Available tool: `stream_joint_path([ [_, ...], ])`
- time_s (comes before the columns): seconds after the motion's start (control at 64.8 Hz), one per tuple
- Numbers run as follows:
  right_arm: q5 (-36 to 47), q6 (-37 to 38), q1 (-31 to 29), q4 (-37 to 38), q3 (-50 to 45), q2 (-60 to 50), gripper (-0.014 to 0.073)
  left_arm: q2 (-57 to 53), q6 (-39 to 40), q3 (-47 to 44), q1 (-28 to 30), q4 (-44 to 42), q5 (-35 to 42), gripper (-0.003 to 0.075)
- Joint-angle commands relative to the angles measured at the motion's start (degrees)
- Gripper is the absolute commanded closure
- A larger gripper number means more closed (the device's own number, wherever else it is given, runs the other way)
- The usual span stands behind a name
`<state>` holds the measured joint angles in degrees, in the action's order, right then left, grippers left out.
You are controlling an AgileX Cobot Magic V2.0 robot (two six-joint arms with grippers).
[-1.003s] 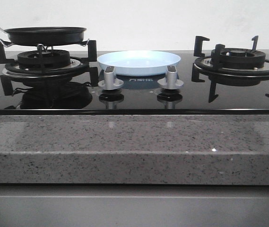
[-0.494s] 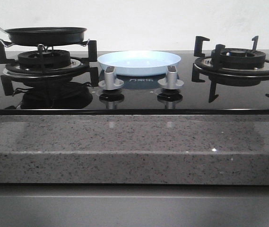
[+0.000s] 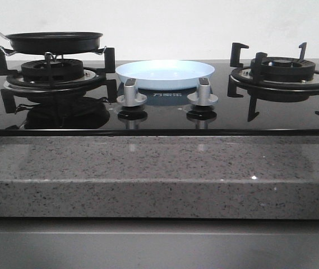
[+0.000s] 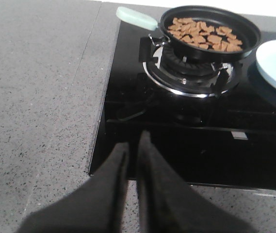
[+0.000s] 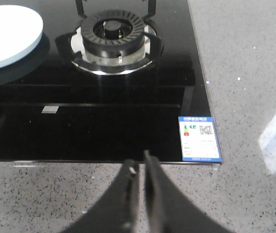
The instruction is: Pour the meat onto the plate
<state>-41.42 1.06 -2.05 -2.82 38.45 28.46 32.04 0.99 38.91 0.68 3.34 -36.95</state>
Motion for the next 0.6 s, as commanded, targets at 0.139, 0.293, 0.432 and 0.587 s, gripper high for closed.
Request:
stream_joint_path([
  [0.139,3.6,-1.1,0.1,-2.4,1.9,1.1,-0.0006,1.7,-1.0,1.5,-2.2,0.9,3.8,0.0190],
  [0.293,3.5,-5.1,4.6,-5.7,3.0,3.9,0.0023,1.7,-1.0,1.5,-7.7,1.4,3.8,0.0174],
  [0.432,2.9,-6.6,9.5,-7.0,5.8,8.6,0.0056,1.7,-1.0,1.5,-13.2,1.1,3.8,0.0175],
  [0.587,2.8,-6.6,13.7,-7.2,10.5,15.3,0.0056,1.7,-1.0,1.5,-16.3,1.1,3.8,0.0175],
])
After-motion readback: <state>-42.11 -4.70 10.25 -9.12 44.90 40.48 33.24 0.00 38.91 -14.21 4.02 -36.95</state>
